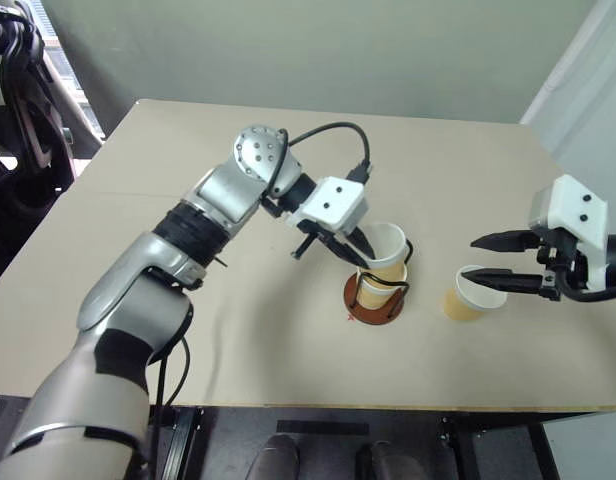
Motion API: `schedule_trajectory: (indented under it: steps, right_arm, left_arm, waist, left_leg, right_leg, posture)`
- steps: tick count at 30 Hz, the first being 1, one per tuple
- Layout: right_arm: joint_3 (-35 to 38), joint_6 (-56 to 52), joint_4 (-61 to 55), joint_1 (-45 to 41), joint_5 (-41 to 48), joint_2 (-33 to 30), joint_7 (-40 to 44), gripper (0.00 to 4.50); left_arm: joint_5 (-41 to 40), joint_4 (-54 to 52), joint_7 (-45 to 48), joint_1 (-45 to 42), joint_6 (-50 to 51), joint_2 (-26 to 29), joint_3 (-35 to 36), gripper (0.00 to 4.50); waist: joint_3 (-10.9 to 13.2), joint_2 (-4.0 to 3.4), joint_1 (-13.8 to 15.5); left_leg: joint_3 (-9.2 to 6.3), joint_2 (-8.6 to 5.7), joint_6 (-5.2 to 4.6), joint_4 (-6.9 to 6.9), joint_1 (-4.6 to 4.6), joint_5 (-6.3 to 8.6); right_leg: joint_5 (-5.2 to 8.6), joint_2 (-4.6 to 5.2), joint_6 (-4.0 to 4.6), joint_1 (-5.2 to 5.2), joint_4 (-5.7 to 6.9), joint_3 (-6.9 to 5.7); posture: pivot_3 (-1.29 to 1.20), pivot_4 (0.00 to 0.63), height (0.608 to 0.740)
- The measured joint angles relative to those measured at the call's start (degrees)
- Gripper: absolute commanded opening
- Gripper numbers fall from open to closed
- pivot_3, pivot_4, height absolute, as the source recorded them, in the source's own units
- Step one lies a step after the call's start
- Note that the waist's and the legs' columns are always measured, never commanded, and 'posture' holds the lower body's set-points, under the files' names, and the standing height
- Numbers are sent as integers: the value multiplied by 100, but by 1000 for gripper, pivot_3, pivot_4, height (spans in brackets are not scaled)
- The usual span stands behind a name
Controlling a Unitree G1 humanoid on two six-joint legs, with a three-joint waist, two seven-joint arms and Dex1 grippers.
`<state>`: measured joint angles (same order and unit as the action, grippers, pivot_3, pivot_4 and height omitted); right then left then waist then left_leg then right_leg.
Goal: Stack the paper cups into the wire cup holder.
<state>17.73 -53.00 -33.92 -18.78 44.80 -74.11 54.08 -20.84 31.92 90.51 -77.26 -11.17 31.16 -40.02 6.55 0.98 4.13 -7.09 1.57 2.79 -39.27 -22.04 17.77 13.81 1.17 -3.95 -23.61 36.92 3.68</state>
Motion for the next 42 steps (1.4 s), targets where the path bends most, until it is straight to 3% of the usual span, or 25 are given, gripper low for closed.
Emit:
schedule_trajectory:
  steps: [8,13,19,24,35,42]
  right_arm:
    - [0,8,16,-2,-6,0,-2,2317]
    - [-4,158,37,5,-165,12,-11,2317]
    - [-62,376,-4,181,-474,83,-16,2317]
    - [-120,553,-38,765,-890,73,33,2317]
    - [-334,1274,284,1625,-1884,-44,419,2317]
    - [-1020,1739,823,1341,-2396,67,497,2317]
  left_arm:
    - [36,432,1,-163,-103,-304,91,4460]
    - [-206,179,12,-106,389,-356,732,4460]
    - [-755,-311,-212,-11,1806,-472,1984,4460]
    - [-1293,-1227,-485,528,3081,-86,2811,4460]
    - [-1346,-2460,-753,1685,4104,872,3472,4460]
    - [-1346,-2780,-970,2196,4268,1118,3694,4460]
  waist:
    - [0,0,0]
    - [0,-1,2]
    - [0,-1,1]
    - [0,-1,0]
    - [0,-1,-1]
    - [0,-1,-29]
  left_leg:
    - [8,-2,-3,-1,0,2]
    - [13,-15,-4,-3,-1,2]
    - [14,-19,-10,-9,0,5]
    - [15,-18,-9,-9,10,5]
    - [7,-23,-13,-37,23,7]
    - [7,-23,-16,-39,31,8]
  right_leg:
    - [0,-1,-4,2,0,2]
    - [3,1,-12,3,1,1]
    - [5,4,-17,5,2,5]
    - [5,5,-18,6,5,7]
    - [4,7,-19,15,0,20]
    - [4,8,-19,20,2,23]
  posture:
    - [0,150,740]
    - [0,150,740]
    - [0,150,740]
    - [0,150,740]
    - [0,150,740]
    - [0,150,740]
